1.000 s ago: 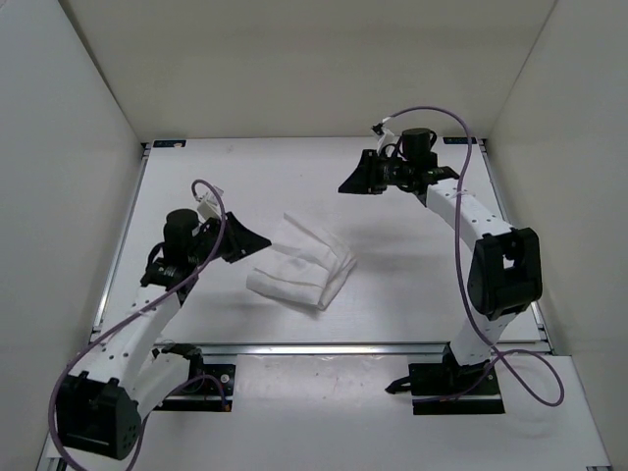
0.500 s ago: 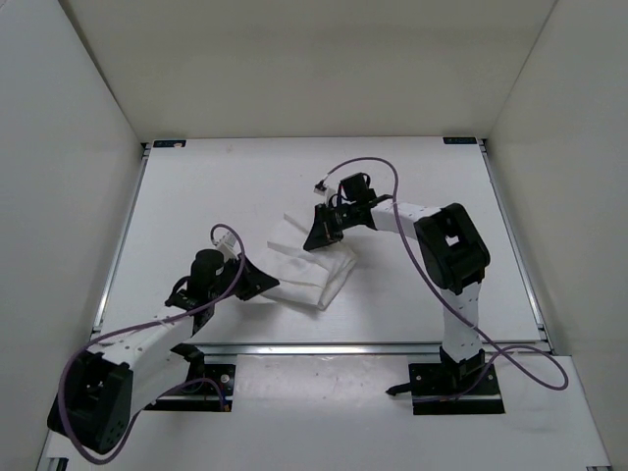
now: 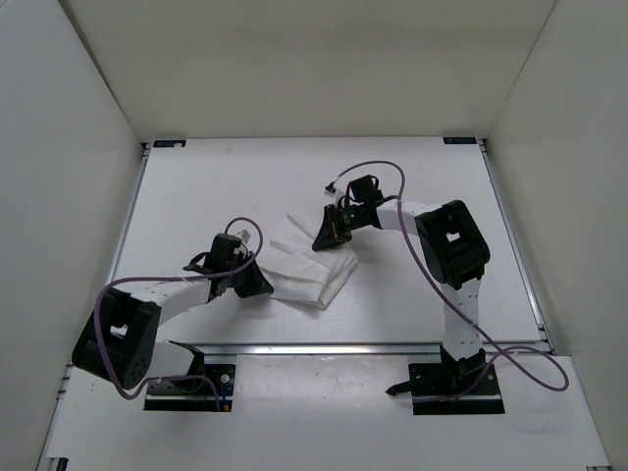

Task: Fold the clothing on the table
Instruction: Fold the skirt

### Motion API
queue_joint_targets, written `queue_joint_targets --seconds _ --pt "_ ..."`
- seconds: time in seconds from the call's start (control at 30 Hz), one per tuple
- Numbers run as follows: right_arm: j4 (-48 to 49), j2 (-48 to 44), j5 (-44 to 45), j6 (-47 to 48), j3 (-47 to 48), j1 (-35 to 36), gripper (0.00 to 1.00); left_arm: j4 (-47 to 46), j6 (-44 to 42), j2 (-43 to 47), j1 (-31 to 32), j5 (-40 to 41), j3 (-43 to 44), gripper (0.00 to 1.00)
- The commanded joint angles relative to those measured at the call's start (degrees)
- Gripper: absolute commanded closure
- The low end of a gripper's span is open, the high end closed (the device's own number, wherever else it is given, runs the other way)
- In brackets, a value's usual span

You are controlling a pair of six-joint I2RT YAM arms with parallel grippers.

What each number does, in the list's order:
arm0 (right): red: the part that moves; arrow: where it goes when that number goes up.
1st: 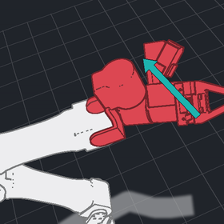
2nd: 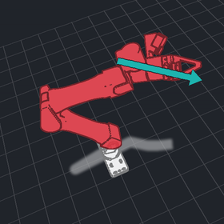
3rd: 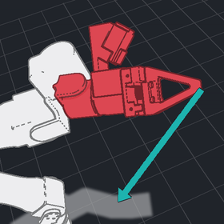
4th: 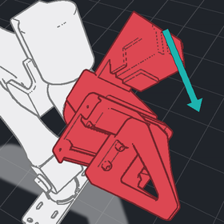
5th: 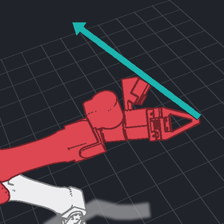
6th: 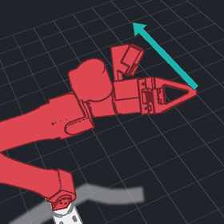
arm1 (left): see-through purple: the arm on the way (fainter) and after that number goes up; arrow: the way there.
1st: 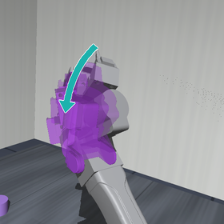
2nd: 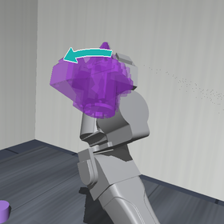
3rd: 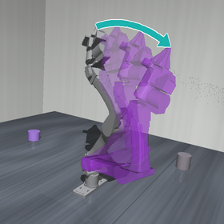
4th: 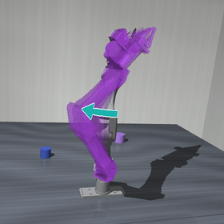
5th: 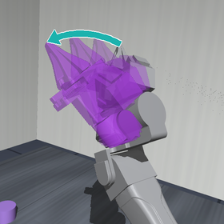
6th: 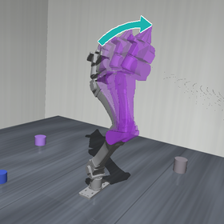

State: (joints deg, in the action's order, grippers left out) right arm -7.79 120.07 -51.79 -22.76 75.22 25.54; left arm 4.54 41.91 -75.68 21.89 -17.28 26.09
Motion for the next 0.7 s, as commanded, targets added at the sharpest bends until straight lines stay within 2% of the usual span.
queue_joint_targets --seconds 0.0,0.03,0.1,0.13,0.17,0.2,0.27,0.33,0.37,0.4,0.47,0.5,0.67 --pt "-0.90 -3.25 1.60 0.44 4.66 -2.15 1.00 7.84 -5.60 0.88 -1.76 -1.00 4.40 1.00" --pt "-1.87 -3.87 2.65 0.53 5.54 -2.77 1.00 8.90 -6.48 2.62 -2.72 -1.79 5.37 1.00" --pt "-6.60 -7.64 5.10 2.19 9.75 -5.31 1.00 13.81 -9.20 6.57 -3.87 -2.14 8.62 0.93" --pt "-8.36 -8.35 6.77 2.89 11.68 -5.50 1.00 15.40 -9.91 9.03 -4.92 -1.10 11.33 0.77" --pt "-10.47 -10.10 8.18 3.51 13.01 -7.59 0.96 18.81 -11.75 9.84 -6.41 -0.83 14.66 0.56" --pt "-12.58 -11.60 8.63 4.21 14.59 -9.09 0.92 22.15 -13.77 10.89 -6.86 -0.22 16.52 0.50" --pt "-16.28 -14.68 10.48 5.27 16.53 -13.30 0.76 26.81 -17.55 10.21 -9.31 1.71 24.58 0.31" --pt "-20.13 -16.87 13.10 6.84 16.80 -15.42 0.59 31.82 -20.19 8.11 -9.59 3.64 30.39 0.18" --pt "-21.90 -17.67 17.03 7.64 17.15 -15.87 0.50 32.98 -21.16 6.70 -9.50 6.09 33.91 0.14" --pt "-25.05 -19.51 19.94 9.65 17.33 -16.13 0.36 34.56 -22.30 5.03 -9.15 6.72 36.73 0.07" --pt "-27.97 -21.36 31.69 14.14 16.37 -14.82 0.22 36.51 -24.15 1.17 -9.06 9.36 39.64 0.02" --pt "-29.02 -23.11 36.71 14.59 15.23 -14.38 0.02 37.55 -24.24 0.28 -9.23 10.32 40.70 0.01" --pt "-23.51 -32.60 42.38 14.42 1.81 -14.37 0.01 41.43 -26.52 -6.93 -8.44 16.30 45.54 0.02"
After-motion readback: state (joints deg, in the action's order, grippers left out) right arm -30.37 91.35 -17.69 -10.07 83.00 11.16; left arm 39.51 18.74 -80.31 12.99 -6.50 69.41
